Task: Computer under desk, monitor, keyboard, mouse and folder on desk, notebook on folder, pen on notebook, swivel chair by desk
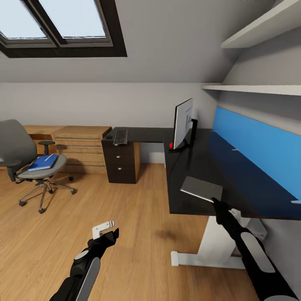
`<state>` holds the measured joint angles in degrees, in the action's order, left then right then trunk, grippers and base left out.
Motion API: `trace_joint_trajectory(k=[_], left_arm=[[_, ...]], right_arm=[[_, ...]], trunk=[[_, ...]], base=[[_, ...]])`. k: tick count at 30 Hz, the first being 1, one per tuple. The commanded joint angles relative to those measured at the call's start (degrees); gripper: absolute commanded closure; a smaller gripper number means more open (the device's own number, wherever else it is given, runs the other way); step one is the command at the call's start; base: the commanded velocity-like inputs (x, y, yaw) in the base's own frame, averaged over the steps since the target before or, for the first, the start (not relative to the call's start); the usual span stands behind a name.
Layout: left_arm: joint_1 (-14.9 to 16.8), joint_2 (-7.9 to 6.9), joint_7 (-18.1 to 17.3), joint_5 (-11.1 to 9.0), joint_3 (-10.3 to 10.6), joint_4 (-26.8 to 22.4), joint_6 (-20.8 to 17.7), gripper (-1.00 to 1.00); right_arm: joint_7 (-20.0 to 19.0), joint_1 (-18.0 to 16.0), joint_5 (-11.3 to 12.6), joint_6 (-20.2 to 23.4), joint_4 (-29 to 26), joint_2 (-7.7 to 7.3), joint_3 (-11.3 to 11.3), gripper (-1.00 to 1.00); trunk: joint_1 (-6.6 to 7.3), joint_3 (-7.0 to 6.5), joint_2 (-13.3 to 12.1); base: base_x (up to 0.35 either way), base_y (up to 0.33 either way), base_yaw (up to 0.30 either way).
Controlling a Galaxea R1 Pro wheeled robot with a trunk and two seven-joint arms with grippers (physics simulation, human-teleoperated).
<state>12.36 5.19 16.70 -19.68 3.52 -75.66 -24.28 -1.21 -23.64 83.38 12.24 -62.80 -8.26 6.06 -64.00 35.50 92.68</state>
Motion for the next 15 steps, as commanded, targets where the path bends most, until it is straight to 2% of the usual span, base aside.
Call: trace_joint_trajectory(k=[1, 2, 3, 5, 6, 8, 9, 12, 13, 15], left_arm=[[0.03, -0.01, 0.49, -0.56, 0.09, 0.01, -0.14, -1.00], [0.03, -0.01, 0.46, -0.49, 0.09, 0.17, -0.10, -1.00], [0.03, -0.02, 0.42, -0.50, 0.09, 0.23, -0.09, -1.00], [0.03, -0.03, 0.39, -0.51, 0.09, 0.27, -0.08, -1.00], [0.03, -0.04, 0.38, -0.52, 0.09, 0.30, -0.08, -1.00], [0.03, -0.04, 0.35, -0.53, 0.09, 0.31, -0.07, -1.00], [0.03, -0.06, 0.32, -0.53, 0.09, 0.32, -0.07, -1.00], [0.03, -0.07, 0.29, -0.58, 0.09, 0.33, -0.07, -1.00], [0.03, -0.08, 0.27, -0.61, 0.09, 0.34, -0.07, -1.00], [0.03, -0.09, 0.26, -0.62, 0.09, 0.34, -0.07, -1.00]], right_arm=[[-0.13, 0.58, -3.21, -1.23, -1.42, 1.53, 0.11, 1.00], [-0.17, 1.61, -10.05, -4.29, -3.83, 4.48, 0.15, 1.00], [-0.16, 2.05, -13.20, -5.64, -4.59, 5.80, 0.17, 1.00], [-0.14, 2.40, -15.98, -6.83, -5.07, 7.01, 0.17, 1.00], [-0.13, 2.66, -18.32, -7.88, -5.33, 8.17, 0.16, 1.00], [-0.12, 2.84, -20.36, -8.84, -5.47, 9.29, 0.14, 1.00], [-0.12, 2.96, -22.25, -9.72, -5.51, 10.38, 0.12, 1.00], [-0.12, 3.10, -25.10, -10.94, -5.51, 11.97, 0.11, 1.00], [-0.11, 3.23, -29.37, -12.54, -5.32, 13.92, 0.10, 1.00], [-0.13, 3.69, -33.26, -14.13, -4.86, 15.48, 0.04, 1.00]], trunk=[[0.00, -0.01, 0.03], [0.00, -0.09, 0.03], [0.00, -0.16, 0.03], [0.00, -0.31, 0.03], [0.00, -0.38, 0.03], [0.00, -0.52, 0.03], [0.00, -0.59, 0.03], [0.00, -0.81, 0.03], [0.00, -0.88, 0.03], [0.00, -1.02, 0.03]], base=[[0.000, 0.000, 0.103], [0.000, 0.000, 0.138], [0.000, 0.000, 0.152], [0.014, 0.004, 0.161], [0.082, 0.059, 0.173], [0.126, 0.101, 0.178], [0.174, 0.147, 0.183], [0.197, 0.168, 0.185], [0.225, 0.195, 0.188], [0.232, 0.201, 0.188]])
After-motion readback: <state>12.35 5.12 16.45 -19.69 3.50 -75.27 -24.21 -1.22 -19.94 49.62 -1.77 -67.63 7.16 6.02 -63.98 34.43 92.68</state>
